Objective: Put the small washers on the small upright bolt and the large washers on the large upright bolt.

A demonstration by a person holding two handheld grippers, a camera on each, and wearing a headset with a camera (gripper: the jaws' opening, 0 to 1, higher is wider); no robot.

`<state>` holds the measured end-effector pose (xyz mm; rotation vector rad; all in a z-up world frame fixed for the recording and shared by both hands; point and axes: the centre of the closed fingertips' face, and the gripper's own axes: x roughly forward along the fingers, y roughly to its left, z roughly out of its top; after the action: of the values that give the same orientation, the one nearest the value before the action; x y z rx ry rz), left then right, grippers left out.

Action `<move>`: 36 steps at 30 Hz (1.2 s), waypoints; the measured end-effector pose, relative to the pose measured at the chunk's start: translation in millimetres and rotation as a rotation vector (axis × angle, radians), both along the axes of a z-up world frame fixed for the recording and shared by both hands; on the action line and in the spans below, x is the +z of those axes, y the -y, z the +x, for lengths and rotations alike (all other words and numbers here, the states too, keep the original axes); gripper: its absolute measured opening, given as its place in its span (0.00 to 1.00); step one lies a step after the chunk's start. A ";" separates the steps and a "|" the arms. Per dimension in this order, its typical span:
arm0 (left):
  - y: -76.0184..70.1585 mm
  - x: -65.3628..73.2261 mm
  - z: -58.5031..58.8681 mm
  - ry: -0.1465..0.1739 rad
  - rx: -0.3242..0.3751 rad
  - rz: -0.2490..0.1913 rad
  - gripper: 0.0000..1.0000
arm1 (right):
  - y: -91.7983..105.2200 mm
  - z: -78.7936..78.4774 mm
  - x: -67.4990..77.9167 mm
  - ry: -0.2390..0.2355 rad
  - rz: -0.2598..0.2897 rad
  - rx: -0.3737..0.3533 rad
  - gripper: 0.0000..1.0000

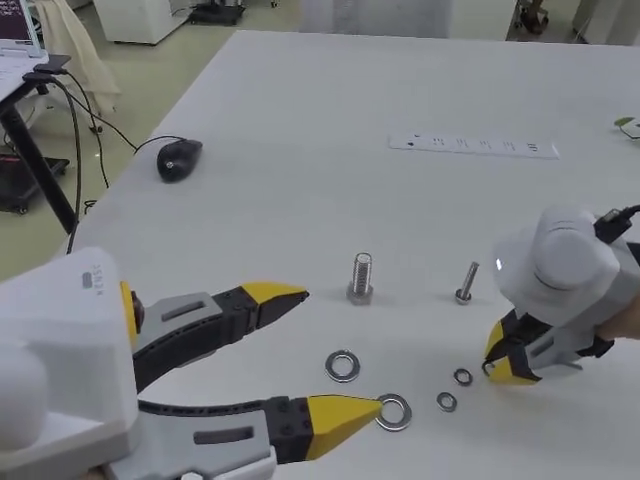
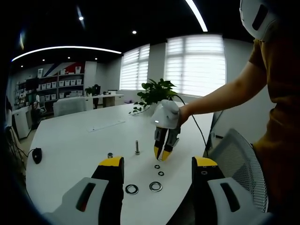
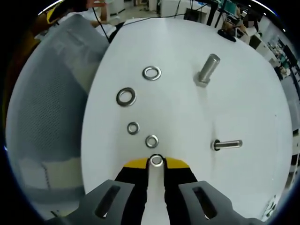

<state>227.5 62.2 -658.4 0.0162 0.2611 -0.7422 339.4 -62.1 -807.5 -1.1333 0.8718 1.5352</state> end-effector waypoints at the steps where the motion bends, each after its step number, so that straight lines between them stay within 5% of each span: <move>1: 0.1 0.0 0.2 0.000 -0.001 -0.001 0.57 | 0.3 1.9 2.6 0.002 0.001 0.000 0.12; 20: -1.6 -8.6 14.0 -0.018 -0.008 -0.002 0.58 | 6.9 65.1 57.2 0.106 0.016 -0.048 0.12; 36: -9.4 -13.3 25.6 -0.032 -0.003 -0.006 0.58 | -31.3 81.7 57.0 0.113 0.033 -0.013 0.12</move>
<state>253.1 71.6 -671.7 -0.0008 0.2897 -0.7469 421.1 -30.8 -750.5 -1.1765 0.7733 1.4553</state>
